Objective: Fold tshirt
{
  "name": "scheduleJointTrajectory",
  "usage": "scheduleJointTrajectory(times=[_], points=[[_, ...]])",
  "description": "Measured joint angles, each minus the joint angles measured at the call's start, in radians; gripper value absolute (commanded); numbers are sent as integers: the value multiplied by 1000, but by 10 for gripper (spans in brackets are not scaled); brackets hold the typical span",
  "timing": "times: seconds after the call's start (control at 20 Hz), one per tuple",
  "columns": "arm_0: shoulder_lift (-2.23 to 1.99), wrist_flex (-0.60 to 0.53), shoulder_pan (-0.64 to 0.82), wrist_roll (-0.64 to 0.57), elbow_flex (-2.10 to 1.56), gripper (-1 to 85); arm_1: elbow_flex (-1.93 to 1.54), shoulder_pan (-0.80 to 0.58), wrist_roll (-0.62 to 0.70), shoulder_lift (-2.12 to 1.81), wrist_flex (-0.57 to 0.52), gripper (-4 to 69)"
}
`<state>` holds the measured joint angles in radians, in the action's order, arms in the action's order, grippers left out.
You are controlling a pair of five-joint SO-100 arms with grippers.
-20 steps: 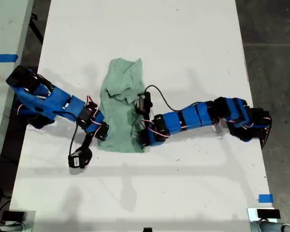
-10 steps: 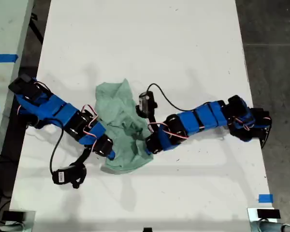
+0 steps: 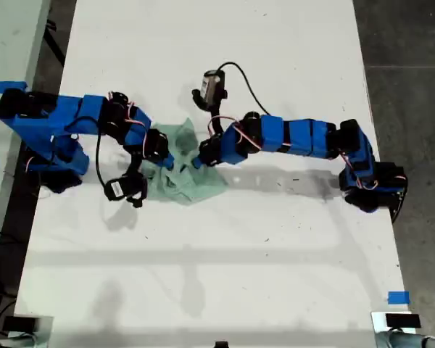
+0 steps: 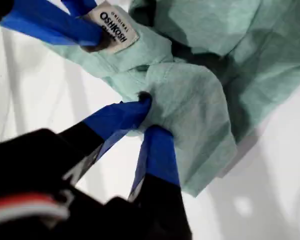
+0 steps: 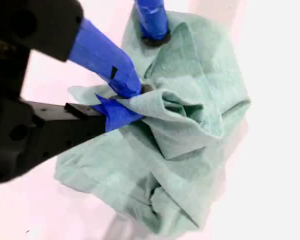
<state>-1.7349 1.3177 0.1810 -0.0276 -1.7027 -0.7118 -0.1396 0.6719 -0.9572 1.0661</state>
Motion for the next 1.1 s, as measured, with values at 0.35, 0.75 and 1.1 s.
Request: scheduleJointTrajectory(times=[0.35, 0.75, 1.1], points=[[-351, -83, 333, -117, -391, 130, 0, -133, 48, 12, -158, 188], [-974, 67, 899, -282, -445, 234, -49, -336, 97, -218, 158, 334], [-1212, 18, 764, -273, -606, 178, -592, -515, 172, -834, 244, 259]])
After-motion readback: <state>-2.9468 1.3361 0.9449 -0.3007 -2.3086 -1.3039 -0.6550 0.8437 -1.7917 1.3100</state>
